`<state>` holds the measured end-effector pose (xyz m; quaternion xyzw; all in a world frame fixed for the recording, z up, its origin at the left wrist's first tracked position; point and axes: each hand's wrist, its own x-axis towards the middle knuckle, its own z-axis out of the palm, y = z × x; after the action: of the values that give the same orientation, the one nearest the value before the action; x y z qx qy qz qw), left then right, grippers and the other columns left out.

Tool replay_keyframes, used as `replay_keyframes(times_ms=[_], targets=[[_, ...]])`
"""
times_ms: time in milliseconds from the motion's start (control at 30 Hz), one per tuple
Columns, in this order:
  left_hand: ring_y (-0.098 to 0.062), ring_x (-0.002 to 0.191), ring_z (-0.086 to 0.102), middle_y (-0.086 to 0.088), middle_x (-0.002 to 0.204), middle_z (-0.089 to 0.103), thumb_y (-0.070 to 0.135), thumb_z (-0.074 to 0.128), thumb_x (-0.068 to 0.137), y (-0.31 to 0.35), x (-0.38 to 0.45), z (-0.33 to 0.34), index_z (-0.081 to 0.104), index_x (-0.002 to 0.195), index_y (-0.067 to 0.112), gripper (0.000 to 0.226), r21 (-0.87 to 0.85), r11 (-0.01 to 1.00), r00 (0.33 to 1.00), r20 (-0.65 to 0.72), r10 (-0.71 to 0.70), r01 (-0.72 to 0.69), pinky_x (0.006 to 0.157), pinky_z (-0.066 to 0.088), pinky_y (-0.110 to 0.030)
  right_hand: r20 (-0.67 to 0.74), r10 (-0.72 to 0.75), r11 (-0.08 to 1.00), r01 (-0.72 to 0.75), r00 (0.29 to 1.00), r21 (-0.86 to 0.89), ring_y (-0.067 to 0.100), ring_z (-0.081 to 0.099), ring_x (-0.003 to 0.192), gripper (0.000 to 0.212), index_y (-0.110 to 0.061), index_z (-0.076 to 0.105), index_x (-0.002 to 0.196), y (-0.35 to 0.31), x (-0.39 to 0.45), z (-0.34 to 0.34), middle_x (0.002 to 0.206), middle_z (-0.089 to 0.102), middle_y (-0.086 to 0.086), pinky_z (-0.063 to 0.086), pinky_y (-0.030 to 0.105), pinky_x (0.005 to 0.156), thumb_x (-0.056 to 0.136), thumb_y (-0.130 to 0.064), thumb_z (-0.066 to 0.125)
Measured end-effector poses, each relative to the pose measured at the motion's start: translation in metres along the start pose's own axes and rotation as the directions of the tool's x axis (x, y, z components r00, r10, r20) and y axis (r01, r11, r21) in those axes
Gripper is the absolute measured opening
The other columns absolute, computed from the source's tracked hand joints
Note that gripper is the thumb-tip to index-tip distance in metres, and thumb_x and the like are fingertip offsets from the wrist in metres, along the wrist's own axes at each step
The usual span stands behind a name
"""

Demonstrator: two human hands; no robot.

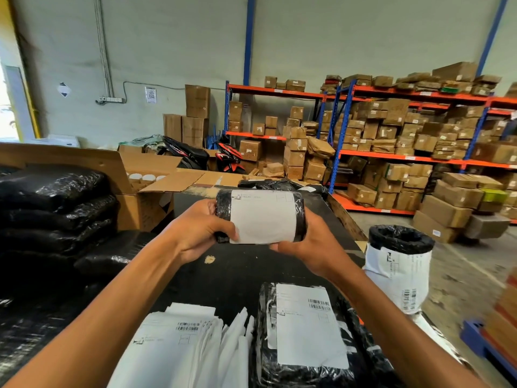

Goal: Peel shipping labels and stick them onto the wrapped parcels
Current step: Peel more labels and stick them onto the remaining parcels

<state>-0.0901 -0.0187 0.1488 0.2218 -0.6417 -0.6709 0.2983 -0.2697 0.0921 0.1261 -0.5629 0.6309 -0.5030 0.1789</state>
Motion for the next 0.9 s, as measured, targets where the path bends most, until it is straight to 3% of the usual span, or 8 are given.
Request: replay_keyframes(times_ms=[133, 267, 400, 500, 600, 700, 800, 900], targets=[[-0.026, 0.103, 0.066, -0.009, 0.11, 0.072, -0.026, 0.063, 0.064, -0.001, -0.002, 0.011, 0.063, 0.112, 0.003, 0.056, 0.27, 0.96, 0.988, -0.107, 0.112, -0.079, 0.08, 0.053, -0.031, -0.179, -0.041, 0.976, 0.001, 0.983, -0.217, 0.011, 0.049, 0.115, 0.075, -0.024, 0.041, 0.132, -0.001, -0.013, 0.002, 0.121, 0.049, -0.007, 0.047, 0.029, 0.096, 0.07, -0.018, 0.082], [-0.023, 0.106, 0.063, -0.004, 0.12, 0.067, -0.009, 0.074, 0.067, -0.004, -0.002, 0.015, 0.057, 0.126, 0.012, 0.065, 0.569, 0.807, 0.956, -0.116, 0.269, -0.158, 0.084, 0.055, -0.034, -0.192, -0.01, 0.878, -0.084, 0.981, -0.472, 0.02, 0.013, 0.144, 0.118, -0.028, 0.009, 0.151, -0.012, -0.023, -0.02, 0.158, 0.012, -0.005, 0.018, 0.051, 0.118, 0.061, -0.043, 0.085], [-0.004, 0.107, 0.06, 0.007, 0.117, 0.067, 0.0, 0.077, 0.073, -0.003, -0.006, 0.025, 0.063, 0.119, 0.018, 0.052, 0.624, 0.654, 0.898, 0.208, 0.389, -0.428, 0.094, 0.05, -0.023, -0.017, -0.002, 0.839, -0.007, 1.0, -0.544, 0.02, 0.035, 0.132, 0.107, -0.035, 0.022, 0.145, -0.016, -0.027, -0.021, 0.144, 0.039, -0.003, 0.035, 0.054, 0.109, 0.059, -0.042, 0.085], [0.001, 0.113, 0.049, 0.012, 0.121, 0.055, 0.005, 0.074, 0.078, -0.008, -0.001, 0.036, 0.056, 0.122, 0.027, 0.052, 0.654, 0.565, 0.82, 0.155, 0.552, -0.504, 0.099, 0.037, -0.019, -0.151, 0.033, 0.924, -0.088, 0.988, -0.371, 0.016, 0.047, 0.117, 0.094, -0.027, 0.034, 0.134, 0.0, -0.034, -0.015, 0.129, 0.05, -0.005, 0.049, 0.043, 0.097, 0.058, -0.032, 0.088], [-0.006, 0.12, 0.048, 0.009, 0.13, 0.053, 0.015, 0.069, 0.085, -0.031, 0.01, 0.048, 0.051, 0.134, 0.018, 0.052, 0.588, 0.737, 0.909, -0.006, 0.416, -0.334, 0.099, 0.037, -0.023, -0.266, 0.126, 0.966, -0.179, 0.956, -0.186, 0.017, 0.05, 0.114, 0.094, -0.018, 0.032, 0.132, 0.023, -0.046, -0.011, 0.12, 0.05, -0.005, 0.047, 0.032, 0.092, 0.058, -0.026, 0.09], [-0.017, 0.113, 0.06, -0.003, 0.121, 0.066, 0.025, 0.059, 0.093, -0.066, 0.019, 0.055, 0.062, 0.125, 0.014, 0.033, 0.508, 0.849, 0.985, 0.0, 0.174, -0.149, 0.095, 0.047, -0.031, -0.297, 0.224, 0.962, -0.259, 0.928, -0.085, 0.016, 0.053, 0.113, 0.096, -0.017, 0.032, 0.128, 0.05, -0.055, 0.001, 0.12, 0.053, -0.004, 0.047, 0.032, 0.093, 0.054, -0.027, 0.092], [-0.018, 0.11, 0.064, -0.003, 0.117, 0.07, 0.026, 0.055, 0.095, -0.088, 0.019, 0.058, 0.063, 0.124, 0.019, 0.031, 0.419, 0.899, 0.992, 0.025, 0.127, -0.126, 0.099, 0.05, -0.043, -0.322, 0.262, 0.958, -0.286, 0.91, -0.029, 0.013, 0.055, 0.111, 0.098, -0.018, 0.034, 0.127, 0.069, -0.06, 0.008, 0.122, 0.055, -0.004, 0.049, 0.036, 0.095, 0.05, -0.033, 0.093], [-0.017, 0.115, 0.061, 0.001, 0.122, 0.067, 0.019, 0.053, 0.096, -0.094, 0.018, 0.059, 0.062, 0.124, 0.021, 0.029, 0.357, 0.923, 0.989, 0.048, 0.137, -0.145, 0.1, 0.05, -0.043, -0.323, 0.267, 0.955, -0.294, 0.908, -0.035, 0.015, 0.052, 0.113, 0.097, -0.017, 0.032, 0.129, 0.07, -0.061, 0.007, 0.124, 0.053, -0.003, 0.047, 0.034, 0.094, 0.053, -0.032, 0.092]])
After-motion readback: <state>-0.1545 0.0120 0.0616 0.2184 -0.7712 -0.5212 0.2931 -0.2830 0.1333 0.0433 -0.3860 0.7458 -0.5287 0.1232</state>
